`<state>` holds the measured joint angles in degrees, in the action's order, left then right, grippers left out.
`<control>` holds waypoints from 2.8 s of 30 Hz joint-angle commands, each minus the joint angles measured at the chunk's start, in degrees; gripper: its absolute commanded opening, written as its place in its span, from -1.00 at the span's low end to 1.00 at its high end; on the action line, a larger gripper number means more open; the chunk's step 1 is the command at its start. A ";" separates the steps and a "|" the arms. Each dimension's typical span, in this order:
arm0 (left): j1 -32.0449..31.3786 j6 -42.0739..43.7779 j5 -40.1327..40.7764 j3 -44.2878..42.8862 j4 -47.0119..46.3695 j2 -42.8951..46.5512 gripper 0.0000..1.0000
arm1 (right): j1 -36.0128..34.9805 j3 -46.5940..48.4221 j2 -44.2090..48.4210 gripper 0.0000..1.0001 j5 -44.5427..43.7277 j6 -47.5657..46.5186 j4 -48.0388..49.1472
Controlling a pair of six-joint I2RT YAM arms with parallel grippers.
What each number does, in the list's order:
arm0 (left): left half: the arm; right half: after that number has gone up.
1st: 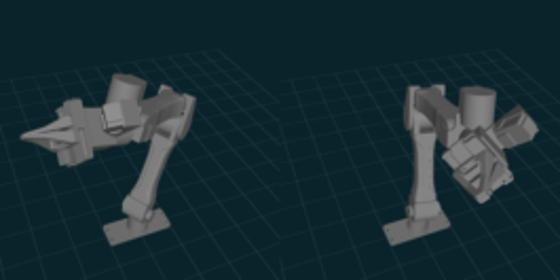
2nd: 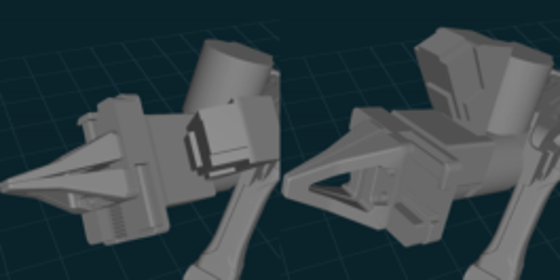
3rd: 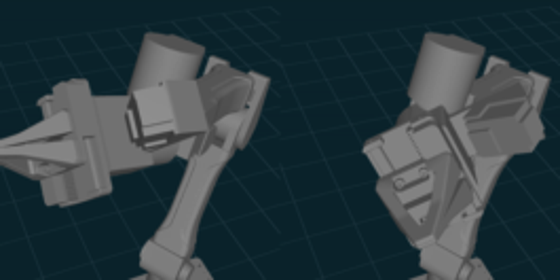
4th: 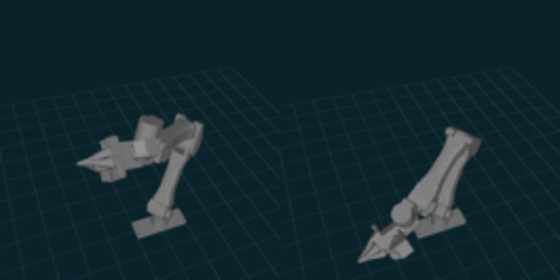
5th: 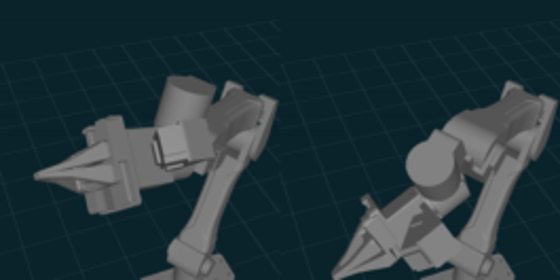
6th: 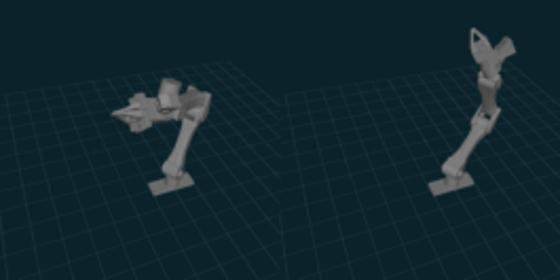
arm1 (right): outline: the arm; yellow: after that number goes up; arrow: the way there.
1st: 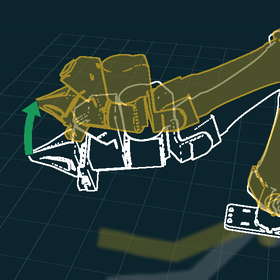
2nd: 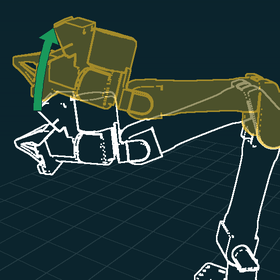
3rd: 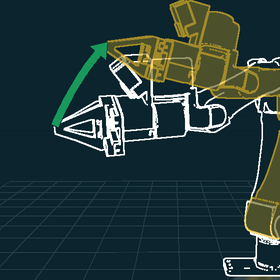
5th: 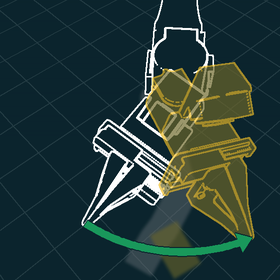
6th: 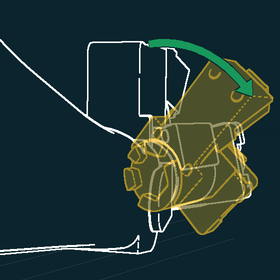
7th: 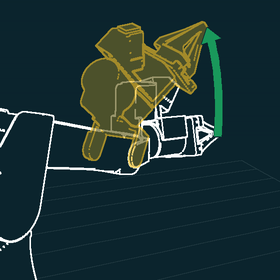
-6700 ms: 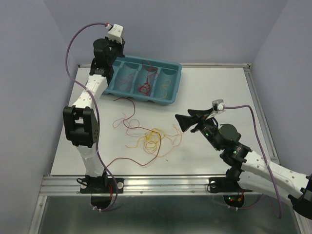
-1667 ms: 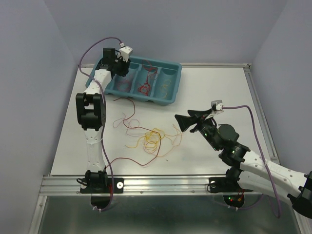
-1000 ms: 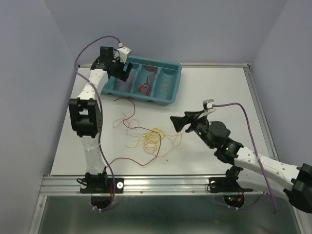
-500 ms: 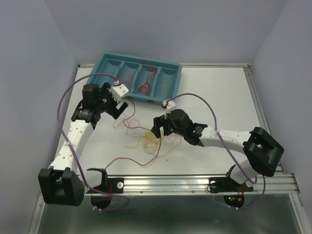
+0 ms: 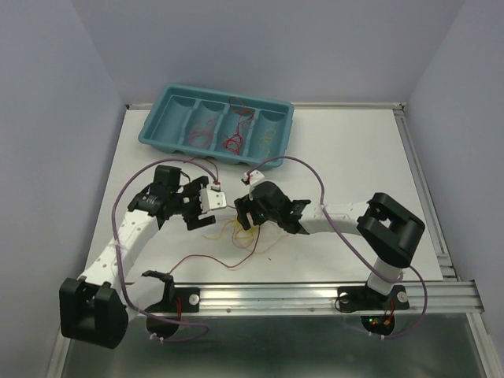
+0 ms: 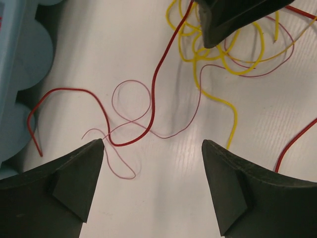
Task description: Untangle the cables
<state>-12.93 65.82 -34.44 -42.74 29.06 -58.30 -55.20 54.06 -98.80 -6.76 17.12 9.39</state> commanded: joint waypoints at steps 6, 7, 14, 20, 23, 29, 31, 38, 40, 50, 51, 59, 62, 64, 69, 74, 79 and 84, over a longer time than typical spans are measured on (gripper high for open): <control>-6.49 -2.88 -0.91 1.43 -6.81 -8.31 0.72 | -0.08 4.03 -2.27 0.61 -8.44 0.54 -0.25; -7.02 -3.33 -0.55 1.87 -8.13 -8.58 0.71 | -0.08 4.29 -2.44 0.58 -8.88 0.80 -0.33; -10.62 -4.21 1.47 3.54 -10.33 -9.98 0.68 | 0.00 4.56 -3.50 0.35 -11.60 2.21 -1.04; -11.86 -6.05 5.25 4.16 -14.64 -14.46 0.54 | -0.08 4.56 -3.59 0.29 -12.66 3.00 -1.04; -11.86 -6.67 6.05 3.98 -16.22 -16.66 0.35 | 0.00 4.21 -3.06 0.25 -13.36 3.44 -1.04; -11.86 -9.04 8.86 2.40 -18.34 -18.61 -1.00 | 0.00 3.94 -2.80 0.21 -13.36 3.71 -1.04; -11.86 -8.78 8.34 1.96 -17.11 -16.59 -1.00 | -0.08 4.12 -3.06 0.21 -13.54 3.79 -1.04; -11.86 -7.37 1.39 -6.01 -1.74 -3.50 -1.00 | 0.00 3.59 -2.18 0.20 -14.59 4.32 -1.12; -11.68 -8.86 0.95 -8.49 0.20 0.11 -1.00 | 0.00 3.15 -1.39 0.18 -15.47 4.50 -1.04; -6.68 -32.93 12.89 -32.47 -4.62 3.02 -1.00 | 0.09 2.19 0.10 0.18 -16.17 5.37 -1.04; -5.11 -36.69 15.43 -34.41 -5.50 2.85 -1.00 | 0.09 2.10 0.28 0.18 -16.17 5.46 -1.04; -0.61 -47.36 22.30 -56.99 -9.90 -2.24 -1.00 | 0.00 1.22 2.30 0.19 -15.82 5.99 -0.95; -0.61 -49.12 27.48 -69.44 -9.99 -7.42 -1.00 | 0.00 1.13 2.39 0.19 -15.56 6.08 -0.95; -0.61 -49.04 30.65 -73.78 -10.77 -11.73 -1.00 | 0.00 0.87 2.74 0.19 -15.73 6.25 -0.95; -0.52 -47.46 35.56 -80.92 -16.22 -18.41 -1.00 | 0.09 0.43 3.79 0.19 -16.09 6.52 -0.95; -0.26 -45.96 42.78 -77.42 -27.01 -22.11 -1.00 | 0.00 -0.01 4.76 0.19 -16.35 6.78 -0.95; 2.11 -46.22 45.07 -77.58 -30.90 -28.61 -1.00 | 0.00 -0.45 5.55 0.19 -16.61 6.96 -0.77; 4.14 -50.35 44.72 -78.55 -34.33 -34.50 -1.00 | 0.00 -0.80 6.08 0.19 -17.40 6.96 -0.69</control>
<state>-10.07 18.31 8.49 -120.42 2.55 -93.14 -55.20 54.50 -95.13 -22.15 23.57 7.01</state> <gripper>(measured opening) 0.026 0.594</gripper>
